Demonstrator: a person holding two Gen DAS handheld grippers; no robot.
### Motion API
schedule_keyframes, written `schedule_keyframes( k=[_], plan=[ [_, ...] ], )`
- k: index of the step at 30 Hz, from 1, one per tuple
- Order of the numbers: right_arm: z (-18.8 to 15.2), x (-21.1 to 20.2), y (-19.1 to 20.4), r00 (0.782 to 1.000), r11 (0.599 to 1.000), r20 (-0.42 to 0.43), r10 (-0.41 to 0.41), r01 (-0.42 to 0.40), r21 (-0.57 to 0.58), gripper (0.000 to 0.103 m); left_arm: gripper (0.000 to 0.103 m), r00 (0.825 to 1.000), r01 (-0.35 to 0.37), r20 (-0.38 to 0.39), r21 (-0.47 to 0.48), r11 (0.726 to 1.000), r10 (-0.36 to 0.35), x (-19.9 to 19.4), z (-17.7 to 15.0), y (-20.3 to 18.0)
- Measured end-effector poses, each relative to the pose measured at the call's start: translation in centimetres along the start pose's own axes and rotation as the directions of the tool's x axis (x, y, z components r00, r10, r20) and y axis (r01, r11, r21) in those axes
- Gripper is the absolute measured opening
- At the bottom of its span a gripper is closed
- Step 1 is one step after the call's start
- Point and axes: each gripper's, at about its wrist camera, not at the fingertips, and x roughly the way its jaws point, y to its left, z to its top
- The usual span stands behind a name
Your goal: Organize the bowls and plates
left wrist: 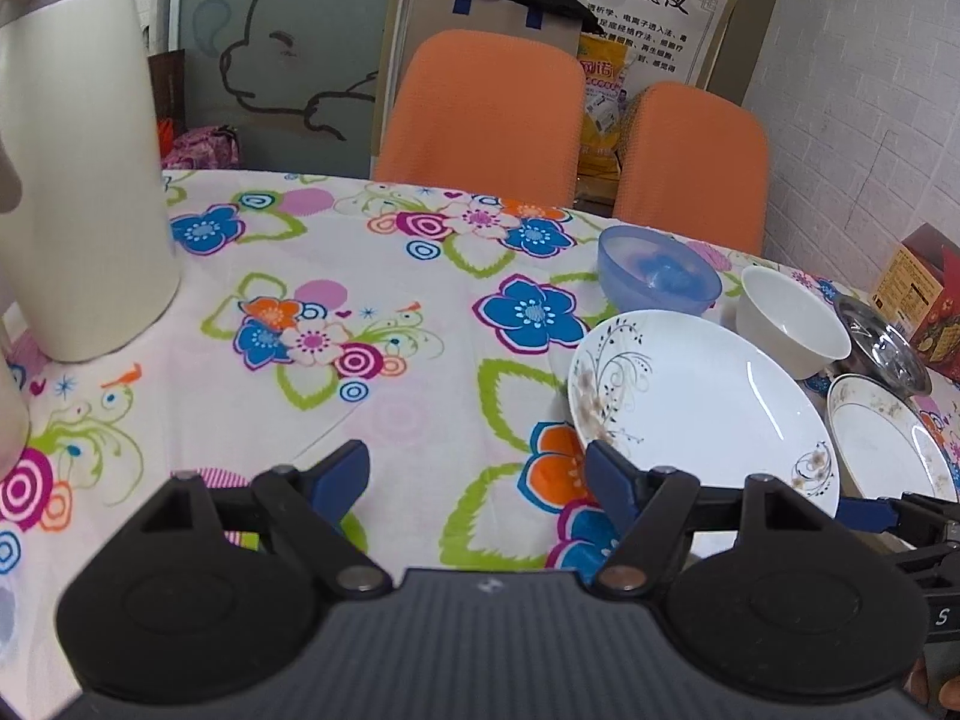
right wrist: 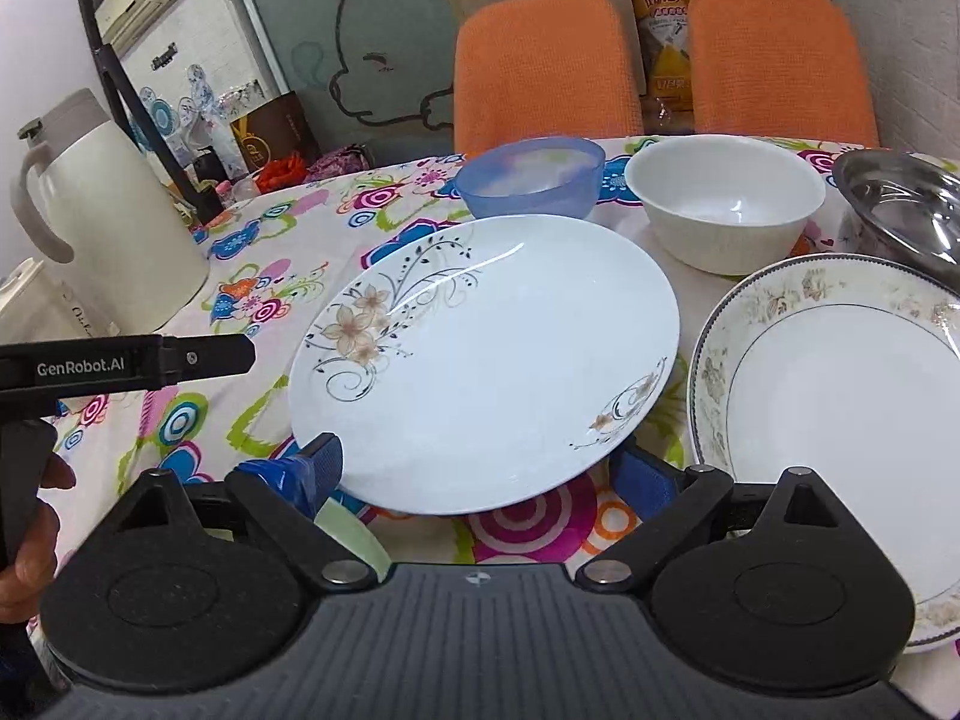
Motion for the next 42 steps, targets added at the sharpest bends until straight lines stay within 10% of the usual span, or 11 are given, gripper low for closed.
schedule_keyframes(
  k=[42],
  plan=[
    [1.9,4.5,0.3,0.996,0.977,0.071,-0.052,0.065,-0.204,0.088,0.070,0.993,0.054,-0.113,0.115,0.992,-0.041,8.6,2.9,-3.6]
  ],
)
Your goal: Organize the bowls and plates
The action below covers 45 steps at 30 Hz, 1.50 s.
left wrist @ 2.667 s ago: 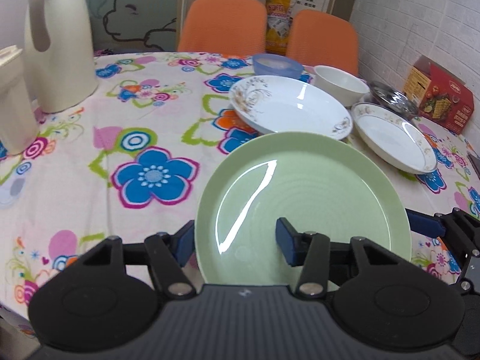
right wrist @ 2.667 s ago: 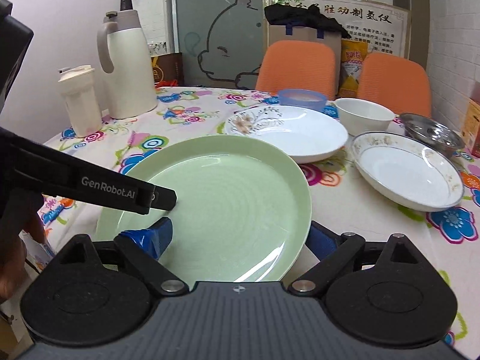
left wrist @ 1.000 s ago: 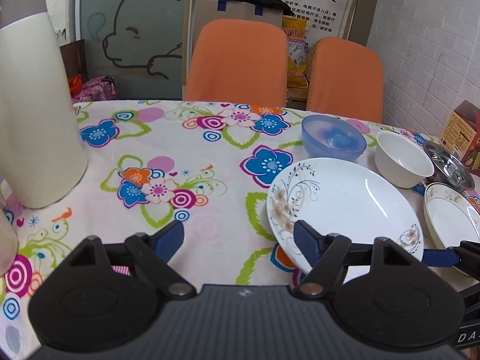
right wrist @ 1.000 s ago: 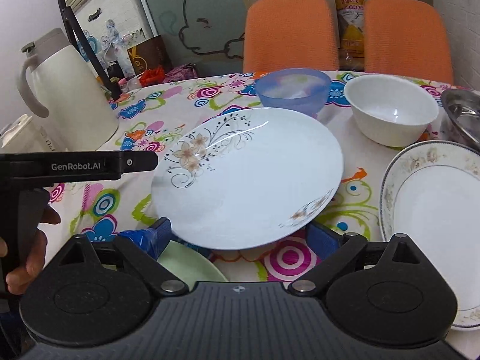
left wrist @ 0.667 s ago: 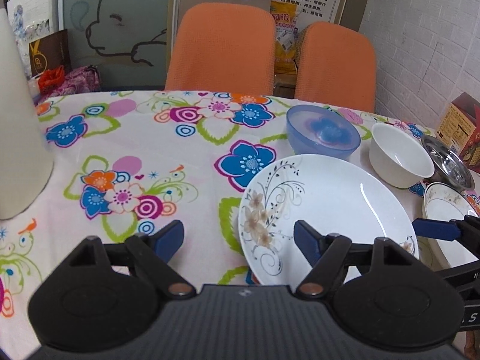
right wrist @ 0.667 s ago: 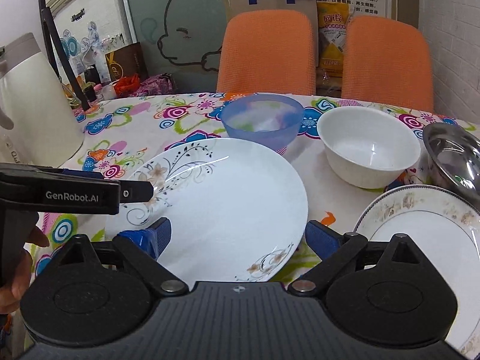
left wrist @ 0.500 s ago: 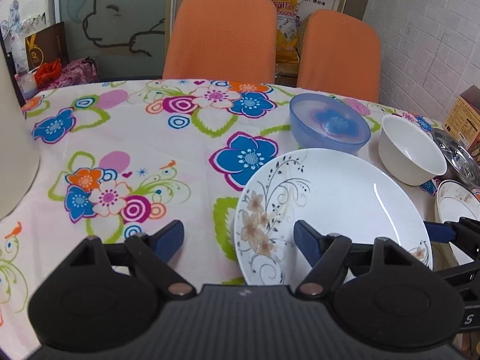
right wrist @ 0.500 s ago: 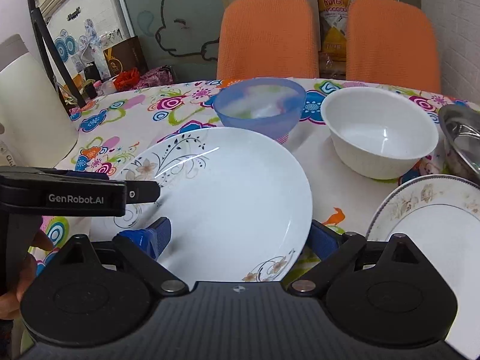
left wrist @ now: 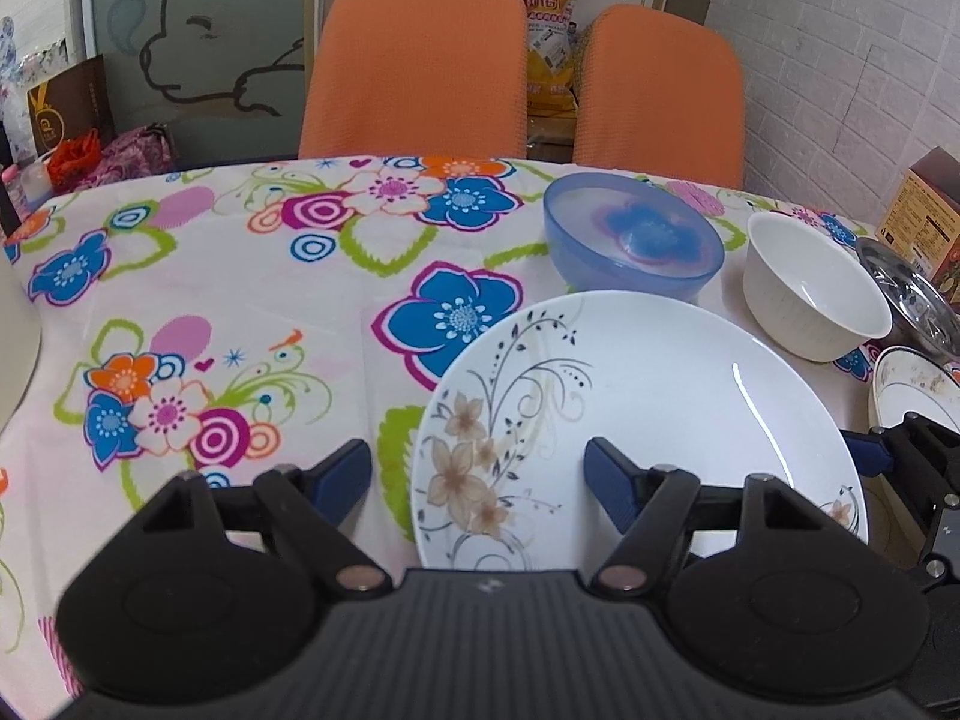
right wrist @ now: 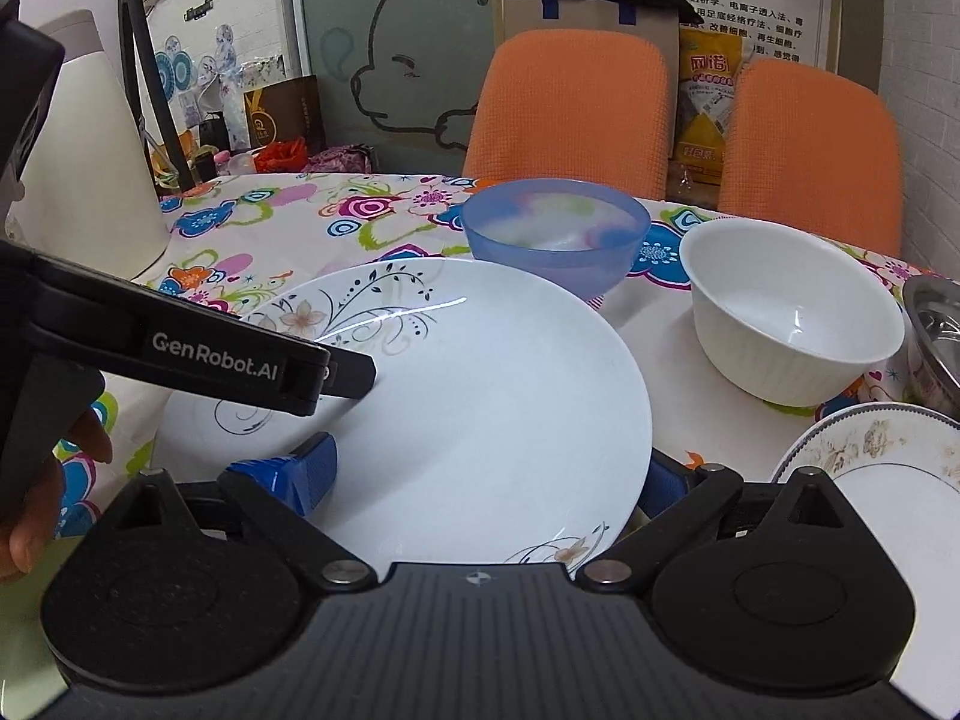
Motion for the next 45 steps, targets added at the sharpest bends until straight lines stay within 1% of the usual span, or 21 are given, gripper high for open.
schedule_keyframes(
  k=[1,2,4,5,9,14,18,21,22,24,27,31,34,38,41,45],
  plan=[
    [0.0,0.0,0.0,1.000,1.000,-0.001,-0.003,0.003,0.003,0.088,0.065,1.000,0.010,-0.003,0.002,1.000,-0.010,-0.1,0.1,-0.2],
    [0.1,0.1,0.1,1.000,1.000,-0.001,-0.005,0.005,0.005,0.089,0.062,1.000,0.013,-0.005,0.009,1.000,-0.013,-0.2,0.1,-0.4],
    [0.0,0.1,0.2,1.000,1.000,0.011,-0.014,0.014,0.007,0.089,0.064,1.000,0.012,-0.001,0.028,1.000,-0.012,-0.1,0.0,-1.1],
    [-0.2,0.1,0.3,1.000,1.000,0.022,-0.017,0.017,0.004,0.089,0.065,1.000,-0.005,0.007,0.027,1.000,0.005,-0.1,-0.1,-1.4],
    [-0.2,0.1,0.2,1.000,1.000,0.022,-0.010,0.010,0.000,0.089,0.066,1.000,-0.008,0.007,0.017,1.000,0.008,0.0,-0.1,-1.2],
    [-0.2,0.0,0.2,1.000,1.000,0.023,-0.008,0.008,-0.002,0.090,0.071,1.000,-0.024,0.014,0.016,1.000,0.024,0.1,-0.2,-1.4],
    [-0.3,-0.1,0.3,1.000,1.000,0.024,-0.009,0.009,0.000,0.089,0.071,0.999,-0.031,0.013,0.007,0.999,0.031,0.2,-0.1,-1.7],
    [0.0,-0.5,0.4,1.000,0.999,0.013,-0.016,0.016,0.046,0.089,0.070,0.999,-0.049,0.010,-0.001,0.999,0.049,0.0,0.1,-2.1],
    [0.1,-0.8,0.2,1.000,0.998,0.025,-0.010,0.008,0.062,0.089,0.070,0.998,-0.063,0.027,0.012,0.998,0.062,-0.4,0.1,-2.4],
    [0.6,-1.8,0.2,0.998,0.998,0.053,-0.017,0.013,0.068,0.089,0.070,0.997,-0.062,0.051,0.029,0.998,0.061,-1.4,0.2,-2.9],
    [1.2,-3.5,0.6,0.996,0.998,0.079,-0.041,0.037,0.057,0.089,0.070,0.997,-0.039,0.063,0.024,0.999,0.037,-3.0,0.7,-3.2],
    [0.9,-5.7,1.3,0.996,0.998,0.091,-0.025,0.019,0.068,0.089,0.070,0.996,-0.036,0.084,0.008,0.999,0.036,-5.2,0.7,-3.5],
    [0.1,-7.8,2.7,0.994,0.998,0.101,-0.031,0.026,0.055,0.089,0.070,0.995,-0.038,0.095,0.012,0.999,0.037,-7.3,-0.3,-4.0],
    [-1.7,-10.3,4.5,0.994,0.998,0.106,-0.034,0.029,0.051,0.089,0.070,0.993,-0.044,0.106,0.003,0.999,0.044,-10.1,-3.0,-4.3],
    [-3.3,-11.6,5.7,0.996,0.998,0.089,-0.021,0.015,0.067,0.089,0.070,0.995,-0.040,0.086,-0.021,0.999,0.042,-11.5,-5.5,-4.0],
    [-5.5,-12.3,7.0,0.998,0.997,0.055,0.003,-0.008,0.082,0.089,0.070,0.998,-0.043,0.048,-0.049,0.998,0.045,-12.7,-9.2,-3.5]
  ],
)
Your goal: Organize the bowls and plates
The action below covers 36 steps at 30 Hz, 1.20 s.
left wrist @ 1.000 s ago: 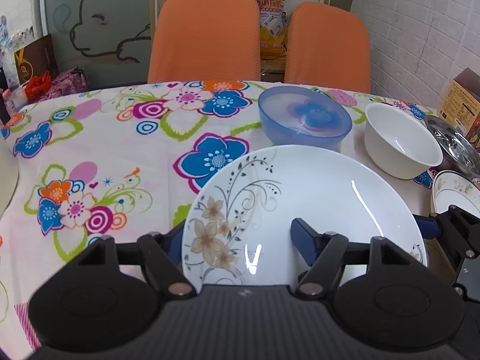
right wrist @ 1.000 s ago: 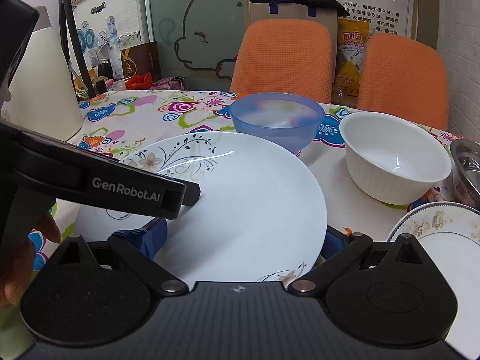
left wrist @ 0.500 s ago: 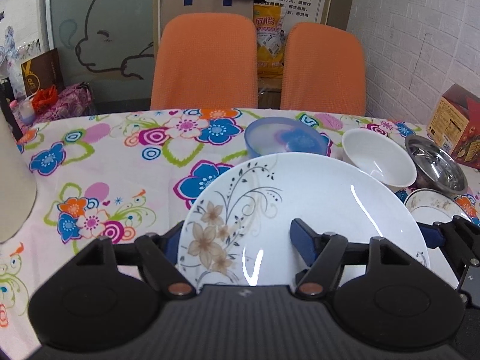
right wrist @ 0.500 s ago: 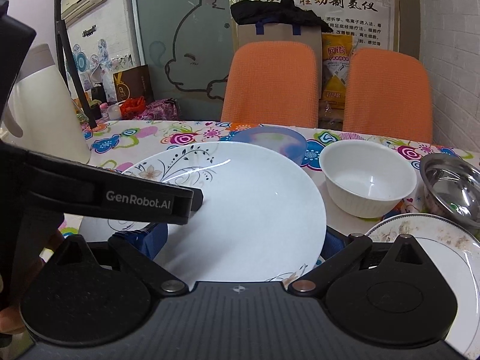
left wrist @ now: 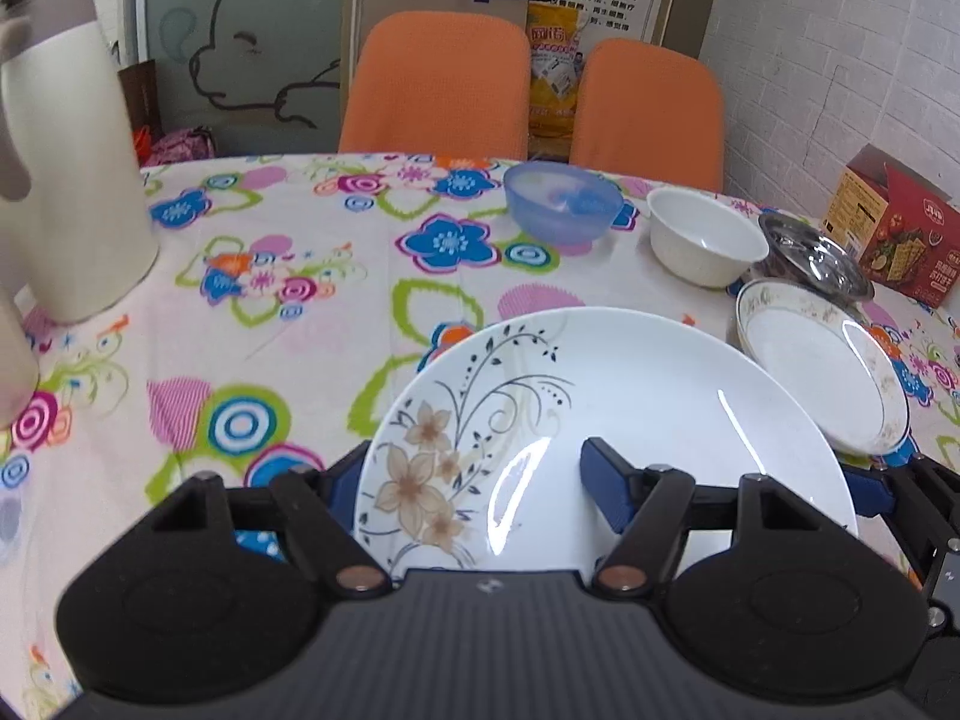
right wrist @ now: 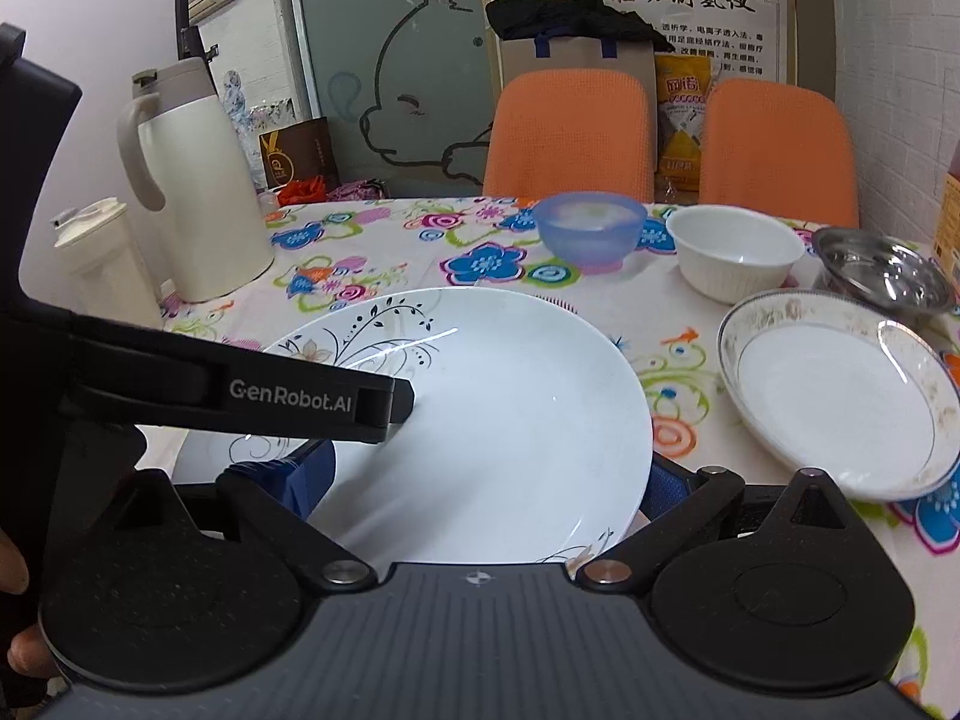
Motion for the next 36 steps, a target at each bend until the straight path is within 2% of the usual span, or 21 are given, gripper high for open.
schedule_keyframes(
  k=[6,9,13,15,18,20,22,27,31,33,34,36],
  plan=[
    [-2.1,-0.7,1.6,1.000,1.000,-0.019,0.022,-0.022,0.006,0.089,0.070,1.000,-0.020,-0.018,-0.024,1.000,0.020,-1.7,-3.6,1.0],
    [-2.5,-0.6,2.0,0.999,1.000,-0.024,0.024,-0.024,-0.015,0.089,0.070,1.000,-0.018,-0.017,-0.026,0.999,0.018,-1.8,-4.2,1.4],
    [-3.0,-0.4,2.1,1.000,0.999,-0.025,0.012,-0.013,-0.045,0.089,0.069,0.999,0.019,-0.030,-0.065,0.998,-0.021,-1.0,-4.5,2.2],
    [-3.1,-0.3,2.1,1.000,0.998,-0.026,-0.006,0.004,-0.065,0.087,0.065,1.000,0.016,-0.019,-0.063,0.998,-0.018,-1.0,-4.6,2.3],
    [-3.1,-1.0,2.2,0.998,0.992,0.031,-0.050,0.053,-0.112,0.087,0.068,1.000,0.009,0.016,-0.042,0.999,-0.009,-1.7,-4.6,2.2],
    [-2.8,-1.7,2.5,0.994,0.985,0.072,-0.077,0.087,-0.147,0.087,0.073,0.999,0.005,0.046,-0.037,0.999,-0.003,-2.4,-4.5,2.3],
    [-2.6,-2.1,2.6,0.993,0.983,0.091,-0.078,0.091,-0.157,0.087,0.074,0.998,-0.008,0.066,-0.041,0.999,0.011,-3.1,-4.4,2.4],
    [-2.8,-2.3,1.5,0.996,0.993,0.067,-0.055,0.062,-0.099,0.087,0.077,0.993,-0.021,0.118,-0.049,0.999,0.026,-4.8,-4.1,2.8],
    [-3.5,-2.6,0.0,0.997,0.998,0.048,-0.055,0.056,-0.016,0.087,0.079,0.993,-0.029,0.110,-0.031,0.999,0.033,-4.8,-4.1,2.3],
    [-3.7,-3.2,-0.8,0.997,0.998,0.053,-0.063,0.062,0.018,0.087,0.083,0.995,-0.023,0.100,-0.023,0.999,0.025,-4.6,-4.0,1.9],
    [-3.9,-3.6,-1.3,0.996,0.997,0.058,-0.067,0.065,0.036,0.087,0.092,0.995,-0.023,0.097,-0.023,0.999,0.025,-4.6,-4.0,1.7],
    [-4.1,-4.3,-2.5,0.995,0.995,0.066,-0.080,0.075,0.073,0.087,0.094,0.994,-0.021,0.104,-0.021,1.000,0.023,-4.8,-4.0,1.2]
  ],
)
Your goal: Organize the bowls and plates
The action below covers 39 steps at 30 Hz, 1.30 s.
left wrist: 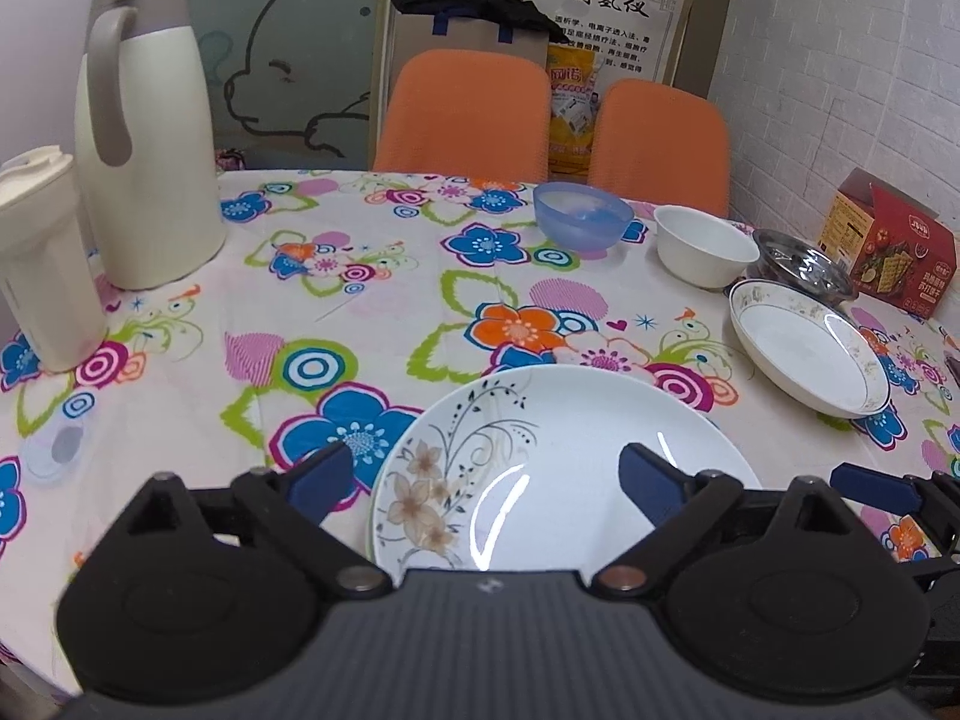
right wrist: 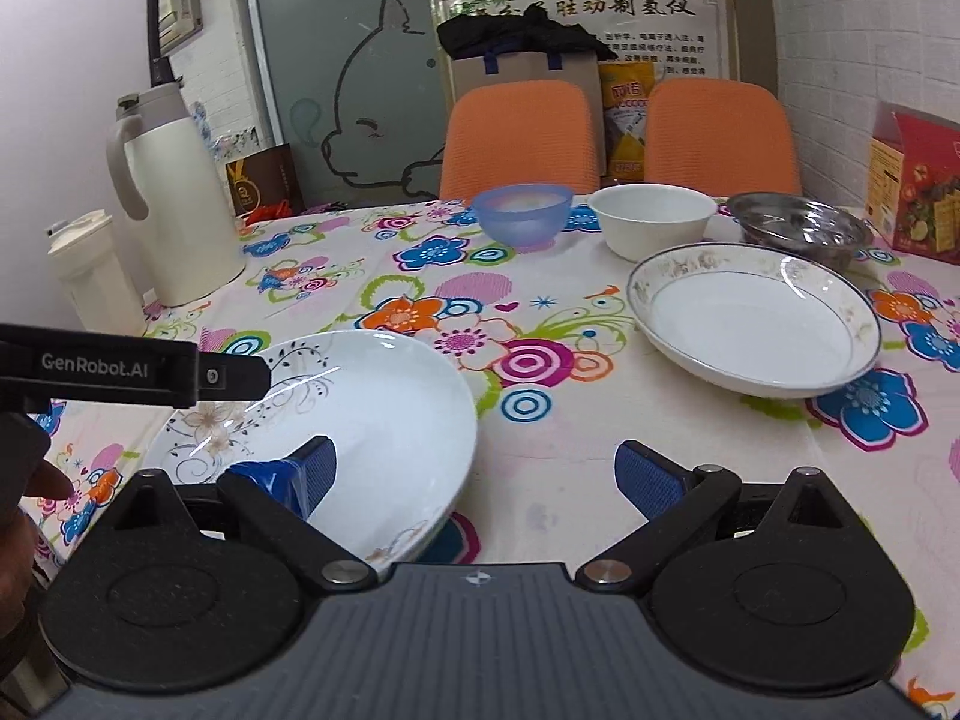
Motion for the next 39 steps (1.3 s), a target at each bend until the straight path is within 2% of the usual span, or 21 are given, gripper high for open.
schedule_keyframes(
  k=[7,15,21,25,30,36,39],
  plan=[
    [-0.5,-1.3,-4.5,0.999,0.991,0.002,-0.053,0.053,0.125,0.087,0.094,1.000,0.009,-0.021,0.055,0.998,-0.007,0.5,0.8,-2.9],
    [-0.5,-1.9,-9.1,0.995,0.972,0.001,-0.103,0.101,0.212,0.087,0.094,0.999,0.029,-0.026,0.129,0.991,-0.026,1.8,2.5,-7.0],
    [0.3,-2.3,-12.5,0.990,0.961,0.019,-0.137,0.129,0.245,0.087,0.094,0.998,0.051,-0.053,0.192,0.980,-0.041,3.9,3.9,-10.5],
    [1.9,-2.0,-15.1,0.983,0.957,0.031,-0.179,0.166,0.236,0.087,0.094,0.991,0.106,-0.108,0.222,0.969,-0.083,6.2,5.6,-12.6],
    [4.2,0.4,-17.4,0.976,0.958,0.018,-0.218,0.210,0.196,0.088,0.094,0.979,0.156,-0.165,0.208,0.966,-0.122,10.1,8.3,-14.9],
    [5.7,5.0,-18.8,0.983,0.966,-0.060,-0.171,0.179,0.189,0.087,0.094,0.956,0.196,-0.254,0.174,0.965,-0.148,15.9,10.4,-17.5],
    [5.8,6.6,-18.6,0.984,0.972,-0.105,-0.147,0.163,0.169,0.087,0.094,0.948,0.189,-0.290,0.177,0.966,-0.132,18.1,10.5,-18.6]
  ],
)
